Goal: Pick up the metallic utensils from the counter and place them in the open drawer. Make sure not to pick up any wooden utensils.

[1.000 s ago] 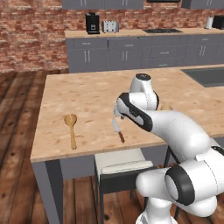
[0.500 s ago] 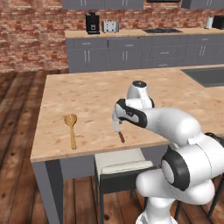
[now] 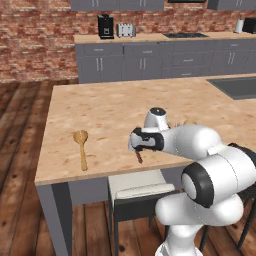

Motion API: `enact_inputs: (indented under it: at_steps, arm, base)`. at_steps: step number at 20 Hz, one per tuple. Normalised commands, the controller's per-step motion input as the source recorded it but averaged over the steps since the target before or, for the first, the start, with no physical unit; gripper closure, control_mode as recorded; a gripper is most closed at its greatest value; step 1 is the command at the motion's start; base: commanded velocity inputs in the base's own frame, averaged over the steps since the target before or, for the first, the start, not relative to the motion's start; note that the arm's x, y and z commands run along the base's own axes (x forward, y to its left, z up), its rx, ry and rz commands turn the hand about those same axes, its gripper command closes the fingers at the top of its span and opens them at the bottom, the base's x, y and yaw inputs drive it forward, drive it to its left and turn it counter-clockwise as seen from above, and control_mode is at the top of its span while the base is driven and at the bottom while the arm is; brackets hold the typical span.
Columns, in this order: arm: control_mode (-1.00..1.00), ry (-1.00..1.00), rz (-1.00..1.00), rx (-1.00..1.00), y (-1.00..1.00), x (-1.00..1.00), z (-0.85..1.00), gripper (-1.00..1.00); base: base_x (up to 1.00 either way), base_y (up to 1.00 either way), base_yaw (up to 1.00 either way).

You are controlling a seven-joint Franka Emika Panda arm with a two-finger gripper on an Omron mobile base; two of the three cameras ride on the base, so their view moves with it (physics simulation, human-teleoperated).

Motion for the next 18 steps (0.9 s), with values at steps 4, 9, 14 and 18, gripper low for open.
enact_inputs:
  at_steps: [4, 9, 14, 18]
  arm:
    - [-1.0, 0.0, 0.0, 0.07, 0.02, 0.04, -0.35, -1.0]
    - [-1.0, 0.0, 0.0, 0.08, 0.11, 0.11, -0.2, -1.0]
    - [-1.0, 0.0, 0.0, 0.02, 0.14, 0.12, -0.23, -1.0]
    - [-1.0, -0.02, 0.0, 0.0, 0.06, 0.17, -0.3, -1.0]
  base:
    - [0.0, 0.0, 0.0]
    - [0.0, 0.0, 0.0]
    - [0.0, 0.0, 0.0]
    - [0.0, 0.0, 0.0]
